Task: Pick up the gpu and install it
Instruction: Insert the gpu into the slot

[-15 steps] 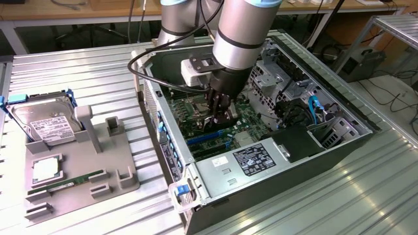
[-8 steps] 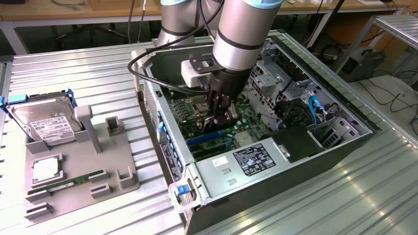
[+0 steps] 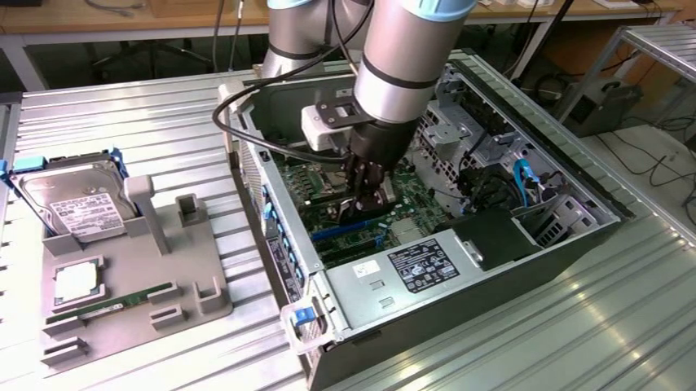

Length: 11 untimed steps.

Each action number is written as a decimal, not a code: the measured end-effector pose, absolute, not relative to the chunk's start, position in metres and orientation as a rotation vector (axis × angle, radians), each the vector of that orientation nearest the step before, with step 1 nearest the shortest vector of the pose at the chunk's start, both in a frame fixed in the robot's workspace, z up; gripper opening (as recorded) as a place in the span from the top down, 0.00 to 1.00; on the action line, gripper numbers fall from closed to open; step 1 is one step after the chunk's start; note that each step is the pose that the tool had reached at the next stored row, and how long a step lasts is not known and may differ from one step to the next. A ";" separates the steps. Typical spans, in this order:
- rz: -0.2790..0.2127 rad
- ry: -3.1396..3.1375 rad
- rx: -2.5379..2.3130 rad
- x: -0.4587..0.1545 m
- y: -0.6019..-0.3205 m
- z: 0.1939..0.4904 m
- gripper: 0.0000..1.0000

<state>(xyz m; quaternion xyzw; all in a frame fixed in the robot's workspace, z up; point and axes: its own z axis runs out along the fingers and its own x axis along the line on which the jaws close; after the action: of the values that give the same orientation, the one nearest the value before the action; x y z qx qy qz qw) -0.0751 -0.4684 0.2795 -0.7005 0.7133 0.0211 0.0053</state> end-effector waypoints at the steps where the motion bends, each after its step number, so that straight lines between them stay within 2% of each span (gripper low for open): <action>1: 0.066 2.234 -2.193 -0.076 -0.468 0.279 0.74; 11: 0.066 2.233 -2.193 -0.078 -0.465 0.274 0.74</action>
<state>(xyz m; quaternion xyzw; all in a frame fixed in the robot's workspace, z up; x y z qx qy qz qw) -0.0783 -0.4653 0.2738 -0.7005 0.7133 0.0211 0.0053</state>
